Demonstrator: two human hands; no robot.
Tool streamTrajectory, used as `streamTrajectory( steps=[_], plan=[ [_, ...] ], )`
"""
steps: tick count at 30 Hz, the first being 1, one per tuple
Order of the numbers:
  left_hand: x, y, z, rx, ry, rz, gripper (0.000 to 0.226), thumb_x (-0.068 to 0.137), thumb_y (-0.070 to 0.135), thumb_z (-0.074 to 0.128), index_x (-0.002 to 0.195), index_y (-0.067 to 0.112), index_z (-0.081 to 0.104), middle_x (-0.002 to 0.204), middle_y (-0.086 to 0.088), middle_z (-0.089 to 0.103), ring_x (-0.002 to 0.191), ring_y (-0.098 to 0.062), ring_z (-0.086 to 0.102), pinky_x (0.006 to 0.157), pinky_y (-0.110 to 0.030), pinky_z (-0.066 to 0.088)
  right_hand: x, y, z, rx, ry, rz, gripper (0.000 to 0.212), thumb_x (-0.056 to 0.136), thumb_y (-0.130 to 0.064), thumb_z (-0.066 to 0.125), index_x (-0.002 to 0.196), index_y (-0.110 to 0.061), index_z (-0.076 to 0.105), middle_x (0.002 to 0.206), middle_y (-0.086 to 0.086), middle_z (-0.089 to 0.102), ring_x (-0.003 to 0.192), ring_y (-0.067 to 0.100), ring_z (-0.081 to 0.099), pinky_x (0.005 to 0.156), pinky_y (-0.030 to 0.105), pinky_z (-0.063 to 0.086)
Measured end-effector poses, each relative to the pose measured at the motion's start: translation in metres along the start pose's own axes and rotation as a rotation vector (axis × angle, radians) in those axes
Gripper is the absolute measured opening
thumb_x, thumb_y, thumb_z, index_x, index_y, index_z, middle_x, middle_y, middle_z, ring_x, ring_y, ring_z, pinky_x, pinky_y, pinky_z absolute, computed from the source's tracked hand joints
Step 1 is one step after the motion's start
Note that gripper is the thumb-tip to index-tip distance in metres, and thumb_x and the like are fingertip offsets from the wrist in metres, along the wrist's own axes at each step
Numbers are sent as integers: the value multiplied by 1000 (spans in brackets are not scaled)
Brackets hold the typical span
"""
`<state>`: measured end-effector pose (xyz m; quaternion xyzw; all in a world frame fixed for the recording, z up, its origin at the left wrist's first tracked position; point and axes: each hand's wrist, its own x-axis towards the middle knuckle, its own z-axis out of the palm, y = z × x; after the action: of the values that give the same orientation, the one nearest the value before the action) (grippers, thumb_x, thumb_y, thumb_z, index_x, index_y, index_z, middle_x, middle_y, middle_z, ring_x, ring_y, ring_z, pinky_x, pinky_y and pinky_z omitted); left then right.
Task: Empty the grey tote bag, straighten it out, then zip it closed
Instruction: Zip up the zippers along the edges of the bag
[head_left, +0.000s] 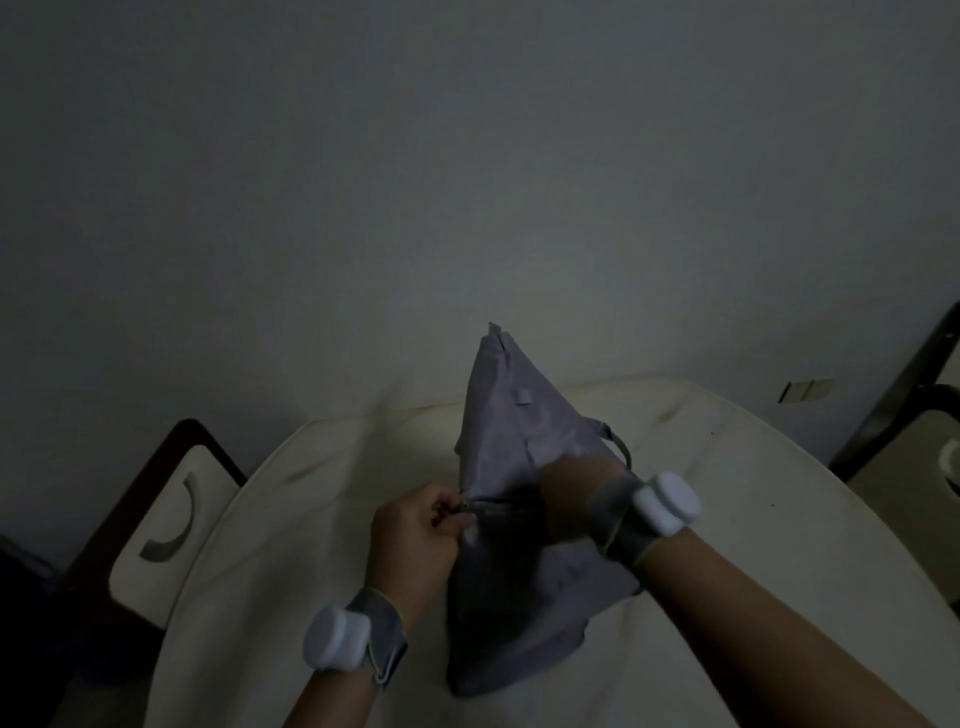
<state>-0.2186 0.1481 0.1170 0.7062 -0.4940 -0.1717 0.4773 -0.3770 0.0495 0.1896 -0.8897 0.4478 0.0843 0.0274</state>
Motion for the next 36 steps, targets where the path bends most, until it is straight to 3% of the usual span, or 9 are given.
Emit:
streamTrajectory(
  steps=[3, 6, 10, 13, 17, 23, 32, 34, 36],
  plan=[
    [-2, 5, -5, -2, -31, 33, 20, 72, 0, 72, 77, 20, 72, 68, 10, 71, 69, -5, 66, 64, -17, 49, 0, -23, -20, 225, -26, -47, 41, 87, -50, 59, 96, -11, 68, 91, 8, 69, 83, 24, 66, 81, 36, 55],
    [-10, 11, -7, 34, -32, 108, 24, 69, 3, 59, 81, 19, 72, 71, 11, 70, 72, -2, 63, 62, -11, 44, -2, -58, -19, 147, 81, -114, 43, 86, -45, 60, 116, -15, 62, 105, 10, 67, 94, 29, 65, 82, 40, 55],
    [-10, 9, -12, 160, 15, 177, 14, 65, 15, 46, 66, 17, 60, 59, 4, 62, 59, -22, 60, 51, -28, 37, -9, -78, -14, 79, 68, -104, 19, 88, -18, 59, 101, -7, 67, 105, 14, 66, 99, 33, 64, 74, 37, 46],
    [-7, 2, -9, 329, 30, 196, 6, 64, 18, 49, 62, 16, 54, 58, -8, 64, 57, -33, 61, 50, -27, 37, -12, -86, -18, 42, 178, -108, 18, 91, -5, 54, 102, 0, 67, 106, 17, 66, 98, 35, 63, 71, 36, 41],
    [-5, -1, -6, 386, 35, 209, 10, 64, 22, 57, 66, 13, 62, 63, -7, 68, 61, -28, 65, 51, -22, 36, -14, -92, -19, 61, 212, -52, 16, 94, -6, 50, 89, -5, 66, 101, 16, 66, 95, 35, 63, 69, 36, 37],
    [-3, 3, -7, 363, 42, 199, 16, 65, 19, 58, 61, 26, 45, 62, -12, 65, 61, -39, 63, 53, -25, 35, -8, -91, -19, 286, 167, 47, 17, 94, -14, 53, 84, -2, 60, 105, 19, 65, 98, 36, 63, 76, 35, 46],
    [4, -13, -19, 410, 22, 87, 10, 66, 10, 62, 73, 14, 56, 66, -13, 64, 65, -37, 59, 53, -30, 39, 22, -18, -23, 316, 9, 183, 36, 102, -19, 44, 129, 1, 55, 134, 19, 56, 124, 31, 53, 99, 31, 37],
    [10, -21, -29, 439, 59, 51, 9, 68, 8, 63, 74, 11, 57, 68, -16, 65, 67, -39, 60, 56, -35, 44, 23, 18, -19, 284, 36, 280, 32, 97, -18, 48, 122, -3, 61, 123, 20, 63, 115, 33, 59, 91, 34, 45],
    [13, -24, -38, 445, 83, -7, 9, 71, 3, 66, 76, 8, 61, 72, -19, 67, 71, -40, 61, 58, -35, 43, 22, 53, -8, 284, 5, 348, 17, 91, -17, 56, 95, -7, 69, 96, 17, 69, 94, 33, 65, 74, 33, 49]
  ],
)
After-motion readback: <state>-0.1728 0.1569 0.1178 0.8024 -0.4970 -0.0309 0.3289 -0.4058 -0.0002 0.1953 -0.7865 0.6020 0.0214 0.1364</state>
